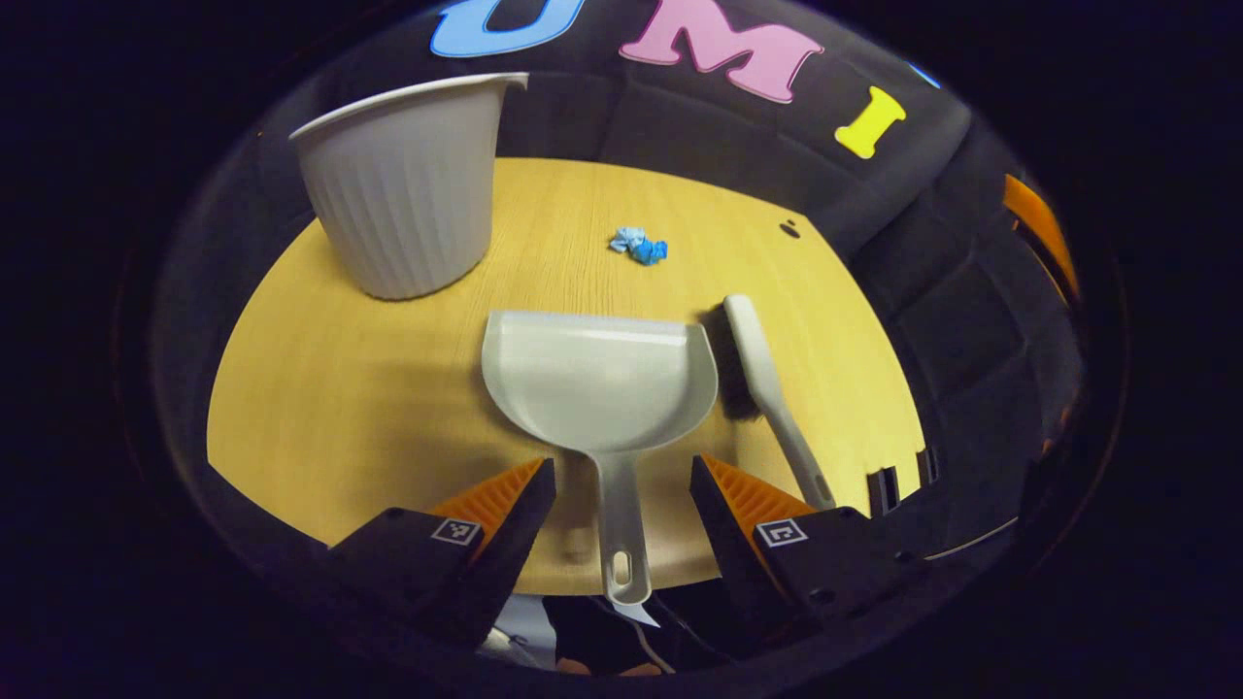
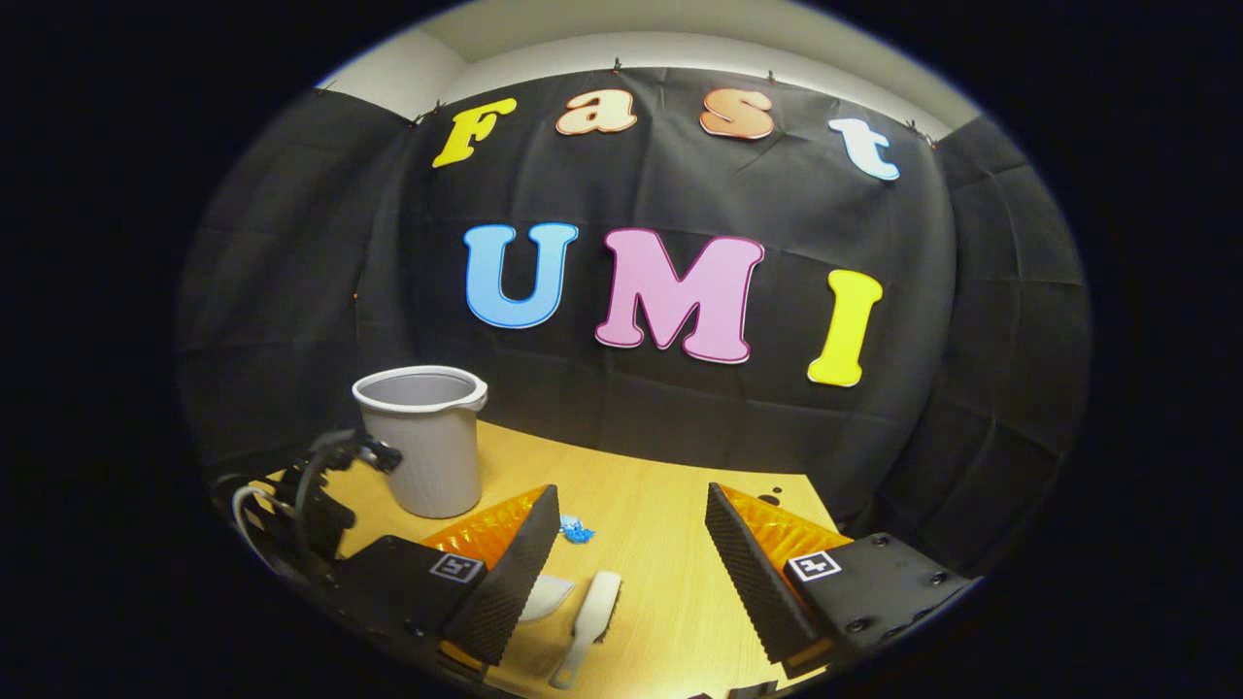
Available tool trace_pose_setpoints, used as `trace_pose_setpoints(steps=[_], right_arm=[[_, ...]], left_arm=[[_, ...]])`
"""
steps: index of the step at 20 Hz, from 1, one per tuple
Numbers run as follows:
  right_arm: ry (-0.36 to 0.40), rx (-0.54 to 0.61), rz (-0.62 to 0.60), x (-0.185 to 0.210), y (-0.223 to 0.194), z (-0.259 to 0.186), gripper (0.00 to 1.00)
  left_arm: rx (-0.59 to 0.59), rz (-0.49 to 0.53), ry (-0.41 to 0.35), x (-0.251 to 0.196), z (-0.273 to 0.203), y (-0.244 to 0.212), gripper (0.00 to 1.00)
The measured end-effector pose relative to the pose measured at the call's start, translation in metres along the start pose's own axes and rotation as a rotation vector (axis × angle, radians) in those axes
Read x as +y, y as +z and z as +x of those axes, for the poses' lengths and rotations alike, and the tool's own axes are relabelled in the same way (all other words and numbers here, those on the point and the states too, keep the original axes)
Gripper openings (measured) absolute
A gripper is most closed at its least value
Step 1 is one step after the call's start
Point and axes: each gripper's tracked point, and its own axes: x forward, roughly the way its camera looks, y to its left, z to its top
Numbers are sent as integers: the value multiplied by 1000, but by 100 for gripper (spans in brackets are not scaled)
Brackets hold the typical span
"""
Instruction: Pick up the small broom and dustpan from the desktop, sweep the trash into the dustpan with the broom, and then empty the trash into the garbage bin.
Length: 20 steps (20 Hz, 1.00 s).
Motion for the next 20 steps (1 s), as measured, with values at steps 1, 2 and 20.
trace_pose_setpoints(steps=[1, 2, 20], right_arm=[[40, 33, 7, 2, -9, 0, 98], [69, 40, -8, 2, -14, 2, 98], [102, 731, 304, 30, -188, 1, 84]], left_arm=[[38, -26, 25, 1, 11, -1, 85], [76, -50, 52, 2, 21, -3, 86], [341, -47, 110, 20, 69, 0, 30]])
